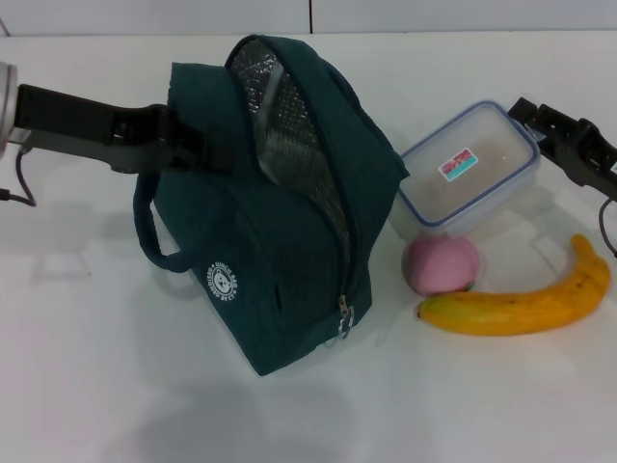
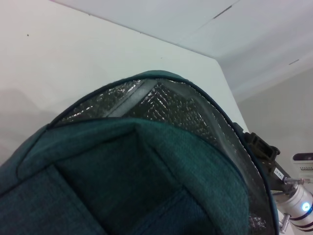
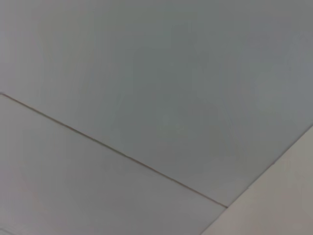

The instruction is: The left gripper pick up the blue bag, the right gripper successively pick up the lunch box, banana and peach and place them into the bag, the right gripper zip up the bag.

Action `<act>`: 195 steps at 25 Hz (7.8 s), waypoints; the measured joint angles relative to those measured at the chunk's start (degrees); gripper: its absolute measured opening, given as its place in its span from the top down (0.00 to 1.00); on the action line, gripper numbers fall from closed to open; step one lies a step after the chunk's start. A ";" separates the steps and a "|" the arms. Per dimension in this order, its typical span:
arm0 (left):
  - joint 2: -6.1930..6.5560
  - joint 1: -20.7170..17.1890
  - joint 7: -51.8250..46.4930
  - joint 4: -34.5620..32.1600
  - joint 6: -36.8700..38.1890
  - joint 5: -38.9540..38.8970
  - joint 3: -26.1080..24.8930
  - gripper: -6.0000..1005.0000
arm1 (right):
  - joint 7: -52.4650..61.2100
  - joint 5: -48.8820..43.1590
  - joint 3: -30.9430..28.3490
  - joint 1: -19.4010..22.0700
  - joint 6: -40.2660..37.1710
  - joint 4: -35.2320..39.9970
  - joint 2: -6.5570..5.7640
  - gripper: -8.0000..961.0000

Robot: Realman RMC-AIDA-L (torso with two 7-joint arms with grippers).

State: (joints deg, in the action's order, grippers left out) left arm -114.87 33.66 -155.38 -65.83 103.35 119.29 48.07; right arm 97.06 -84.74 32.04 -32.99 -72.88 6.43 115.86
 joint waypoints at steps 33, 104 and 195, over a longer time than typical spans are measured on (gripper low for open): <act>0.36 0.79 1.04 2.55 0.01 0.06 0.00 0.96 | 0.29 1.10 0.19 -0.04 -2.06 -0.31 -0.02 0.83; -0.26 3.42 1.79 2.99 2.13 -0.55 3.95 0.96 | 7.96 7.09 8.84 -15.15 -14.35 -8.61 0.33 0.88; -1.05 1.32 7.11 5.26 1.89 -3.43 1.58 0.96 | 20.45 -62.79 61.35 -13.46 -23.70 61.15 0.33 0.21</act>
State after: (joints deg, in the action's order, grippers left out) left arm -115.92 34.99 -148.27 -60.56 105.24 115.86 49.65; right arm 117.51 -147.53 93.39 -46.45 -96.57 67.58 116.19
